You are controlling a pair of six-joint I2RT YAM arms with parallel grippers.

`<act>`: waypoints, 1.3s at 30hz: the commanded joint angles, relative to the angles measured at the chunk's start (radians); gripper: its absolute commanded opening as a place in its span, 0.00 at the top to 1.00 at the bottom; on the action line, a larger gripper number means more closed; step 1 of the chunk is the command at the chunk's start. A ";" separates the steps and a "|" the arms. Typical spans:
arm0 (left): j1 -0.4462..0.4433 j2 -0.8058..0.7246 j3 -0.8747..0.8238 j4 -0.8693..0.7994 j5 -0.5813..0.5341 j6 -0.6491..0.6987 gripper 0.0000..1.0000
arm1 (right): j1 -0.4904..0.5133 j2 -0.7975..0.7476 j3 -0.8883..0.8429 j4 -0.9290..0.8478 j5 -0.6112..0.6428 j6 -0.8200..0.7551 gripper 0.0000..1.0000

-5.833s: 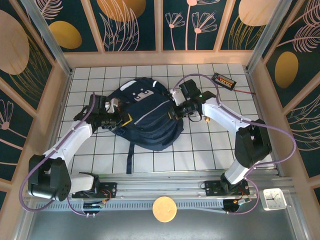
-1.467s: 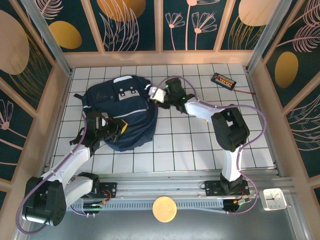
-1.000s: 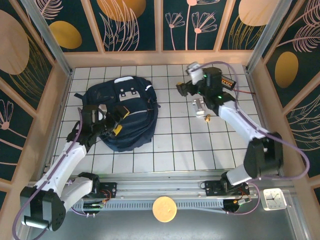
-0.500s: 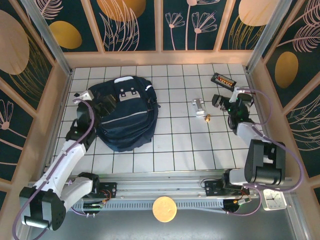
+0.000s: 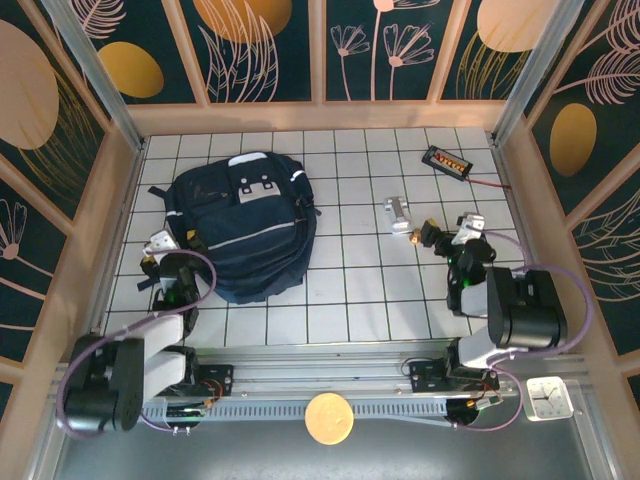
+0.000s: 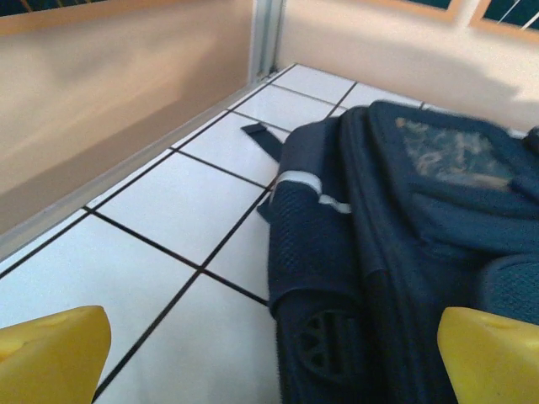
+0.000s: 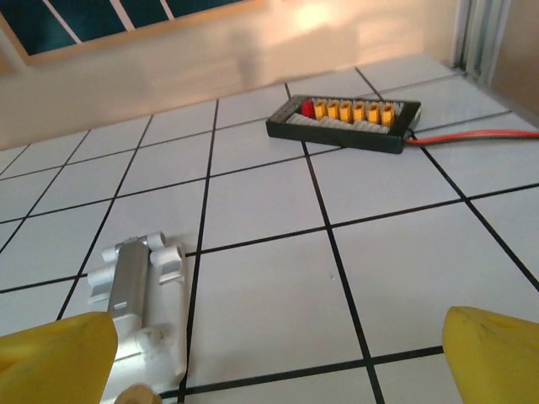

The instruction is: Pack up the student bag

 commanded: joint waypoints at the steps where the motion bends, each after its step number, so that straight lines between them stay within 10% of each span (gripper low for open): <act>1: 0.013 0.102 0.026 0.320 0.018 0.105 0.01 | 0.039 0.033 -0.043 0.270 0.082 -0.052 0.01; 5: 0.031 0.233 0.069 0.419 0.104 0.161 0.01 | 0.018 0.027 0.075 0.027 0.030 -0.042 0.01; 16: 0.050 0.319 0.169 0.325 0.167 0.166 0.01 | 0.021 0.036 0.067 0.062 0.040 -0.046 0.01; 20: 0.074 0.339 0.091 0.462 0.477 0.252 0.01 | 0.021 0.035 0.067 0.062 0.040 -0.045 0.01; 39: 0.080 0.348 0.092 0.476 0.335 0.194 0.01 | 0.022 0.038 0.070 0.057 0.040 -0.047 0.01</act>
